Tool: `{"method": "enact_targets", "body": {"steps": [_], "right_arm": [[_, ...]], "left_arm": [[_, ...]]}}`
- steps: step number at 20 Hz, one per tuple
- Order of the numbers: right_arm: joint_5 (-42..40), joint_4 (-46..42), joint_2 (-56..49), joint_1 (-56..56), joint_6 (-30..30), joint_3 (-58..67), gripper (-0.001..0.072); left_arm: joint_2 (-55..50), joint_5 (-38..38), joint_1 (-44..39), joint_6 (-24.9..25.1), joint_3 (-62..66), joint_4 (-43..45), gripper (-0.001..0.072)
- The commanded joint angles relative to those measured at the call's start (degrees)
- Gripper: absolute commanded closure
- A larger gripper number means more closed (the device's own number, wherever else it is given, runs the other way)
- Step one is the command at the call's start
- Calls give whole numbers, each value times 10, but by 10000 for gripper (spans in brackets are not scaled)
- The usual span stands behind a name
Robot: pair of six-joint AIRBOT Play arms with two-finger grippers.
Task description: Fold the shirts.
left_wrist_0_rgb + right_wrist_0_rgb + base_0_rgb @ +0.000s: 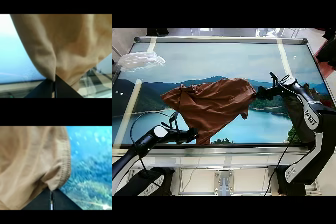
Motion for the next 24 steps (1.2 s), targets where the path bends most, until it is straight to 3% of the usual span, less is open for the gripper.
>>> {"method": "enact_targets", "body": {"steps": [1, 6, 9, 12, 17, 20, 24], "right_arm": [[29, -5, 21, -2, -4, 48, 698], [137, -92, 175, -12, -2, 82, 698], [193, -140, 316, -19, 7, 82, 698], [168, -151, 472, -19, 20, 82, 698], [100, -149, 620, -19, 30, 156, 700], [99, -153, 609, -19, 33, 220, 700], [100, -180, 525, -19, 48, 212, 700]], "left_arm": [[23, -23, 37, 2, 52, 64, 697], [133, -203, 148, 2, 233, 272, 697], [209, -226, 198, 2, 360, 364, 697], [253, -231, 214, 7, 473, 431, 698], [234, -260, 214, 76, 638, 434, 698], [182, -268, 214, 124, 706, 409, 699], [40, -298, 212, 177, 715, 365, 698]]}}
